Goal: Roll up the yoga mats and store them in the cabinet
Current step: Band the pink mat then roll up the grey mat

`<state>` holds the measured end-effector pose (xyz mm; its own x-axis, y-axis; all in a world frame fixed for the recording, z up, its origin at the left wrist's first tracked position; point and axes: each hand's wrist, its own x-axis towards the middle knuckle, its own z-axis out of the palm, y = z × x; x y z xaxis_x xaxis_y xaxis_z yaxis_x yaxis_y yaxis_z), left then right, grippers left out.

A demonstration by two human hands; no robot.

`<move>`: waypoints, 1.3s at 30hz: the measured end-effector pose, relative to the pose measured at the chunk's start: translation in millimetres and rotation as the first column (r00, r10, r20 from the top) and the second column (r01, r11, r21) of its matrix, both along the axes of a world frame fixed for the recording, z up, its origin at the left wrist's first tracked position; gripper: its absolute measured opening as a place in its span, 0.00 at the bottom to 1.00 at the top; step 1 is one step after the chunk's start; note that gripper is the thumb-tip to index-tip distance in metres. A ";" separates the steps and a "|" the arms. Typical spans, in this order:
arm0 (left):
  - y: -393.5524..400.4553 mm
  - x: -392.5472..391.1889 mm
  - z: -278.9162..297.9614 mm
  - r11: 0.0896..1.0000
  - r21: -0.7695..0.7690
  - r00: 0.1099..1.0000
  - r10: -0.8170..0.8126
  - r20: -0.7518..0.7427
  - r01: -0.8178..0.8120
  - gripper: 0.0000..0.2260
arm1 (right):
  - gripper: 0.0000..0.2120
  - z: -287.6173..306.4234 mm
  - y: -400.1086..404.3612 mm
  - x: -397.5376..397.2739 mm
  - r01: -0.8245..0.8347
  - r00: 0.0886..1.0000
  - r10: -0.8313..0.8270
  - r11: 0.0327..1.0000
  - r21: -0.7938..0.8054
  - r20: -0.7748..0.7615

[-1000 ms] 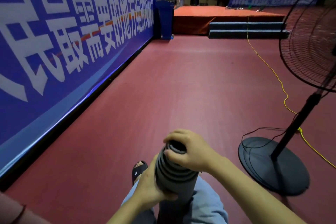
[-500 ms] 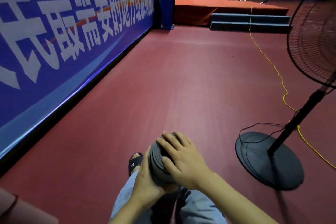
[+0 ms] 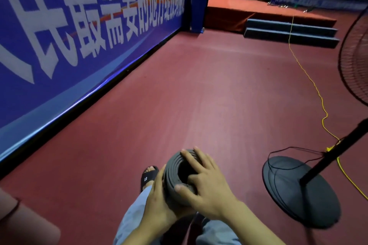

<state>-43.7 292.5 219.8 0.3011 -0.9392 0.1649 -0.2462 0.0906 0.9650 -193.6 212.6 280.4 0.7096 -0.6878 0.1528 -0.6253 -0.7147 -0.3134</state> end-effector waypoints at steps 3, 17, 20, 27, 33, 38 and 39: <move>-5.1 21.4 -7.1 0.997 0.045 0.989 -0.072 0.129 0.066 0.46 | 0.31 18.0 -9.0 -7.6 -0.064 0.961 0.054 0.998 -0.027 -0.270; -20.4 62.4 -21.8 0.981 0.136 0.946 -0.170 0.276 0.137 0.26 | 0.21 29.6 2.0 -0.4 0.031 0.891 -0.017 0.999 0.024 -0.454; -23.3 57.7 -11.8 0.977 0.139 0.939 -0.194 0.284 0.160 0.19 | 0.22 30.4 1.6 3.6 0.043 0.888 -0.026 0.999 0.028 -0.460; -29.9 34.0 -4.0 0.981 0.163 0.755 -0.028 0.655 -0.104 0.15 | 0.24 35.0 1.8 11.5 0.137 0.857 -0.147 0.989 -0.057 -0.495; -1.7 3.6 -1.8 0.945 0.197 0.769 0.080 0.634 -0.261 0.10 | 0.24 21.1 8.9 18.4 0.307 0.914 -0.281 0.951 0.044 -0.292; 23.1 3.1 19.7 0.927 0.334 0.861 -0.026 0.508 -0.169 0.08 | 0.38 11.1 22.3 53.9 0.354 0.930 -0.326 0.920 0.169 -0.170; 28.4 6.9 23.4 0.920 0.346 0.873 -0.010 0.487 -0.182 0.05 | 0.37 11.1 22.1 57.2 0.341 0.933 -0.318 0.931 0.133 -0.167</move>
